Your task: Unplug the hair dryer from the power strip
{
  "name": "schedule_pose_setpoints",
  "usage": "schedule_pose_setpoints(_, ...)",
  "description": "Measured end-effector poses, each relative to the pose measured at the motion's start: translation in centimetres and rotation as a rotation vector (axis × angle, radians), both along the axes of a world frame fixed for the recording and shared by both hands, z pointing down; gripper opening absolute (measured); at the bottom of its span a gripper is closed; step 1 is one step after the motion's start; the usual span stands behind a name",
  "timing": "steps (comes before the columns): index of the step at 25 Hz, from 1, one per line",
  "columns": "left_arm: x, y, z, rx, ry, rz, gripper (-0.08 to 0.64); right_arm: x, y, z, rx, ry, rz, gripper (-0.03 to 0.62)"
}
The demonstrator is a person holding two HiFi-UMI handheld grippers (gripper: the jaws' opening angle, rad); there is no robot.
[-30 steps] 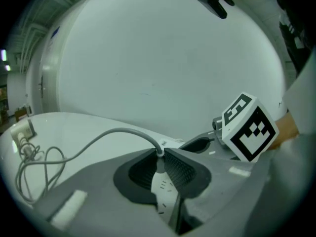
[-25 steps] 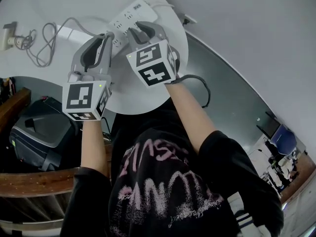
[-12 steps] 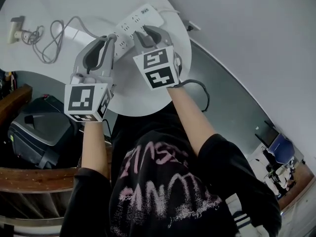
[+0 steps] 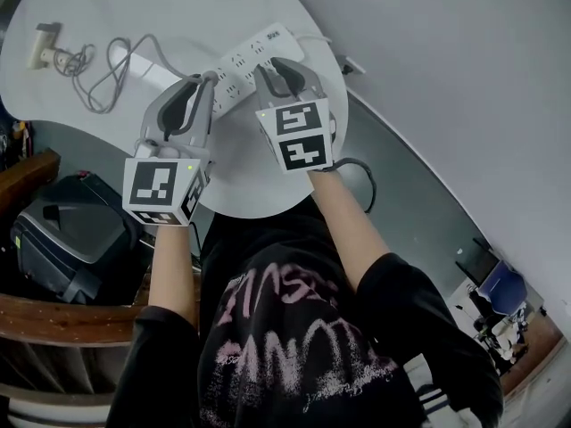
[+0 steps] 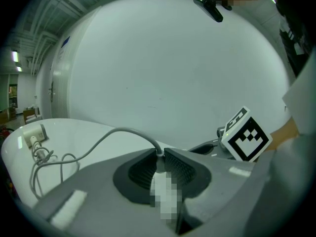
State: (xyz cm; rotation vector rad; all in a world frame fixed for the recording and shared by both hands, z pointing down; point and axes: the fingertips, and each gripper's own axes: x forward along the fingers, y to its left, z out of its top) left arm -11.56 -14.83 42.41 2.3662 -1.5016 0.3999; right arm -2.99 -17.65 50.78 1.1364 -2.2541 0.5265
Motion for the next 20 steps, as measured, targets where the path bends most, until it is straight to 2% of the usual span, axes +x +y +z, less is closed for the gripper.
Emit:
schedule_pose_setpoints(7,-0.2,0.4,-1.1,0.024,0.000,-0.014,0.055,0.6,-0.3,-3.4,0.072,-0.064,0.039,0.091)
schedule_pose_setpoints(20,-0.9,1.4,-4.5,0.080,0.003,-0.048,0.055,-0.2,0.3,-9.1,0.176,-0.126,0.027,0.071)
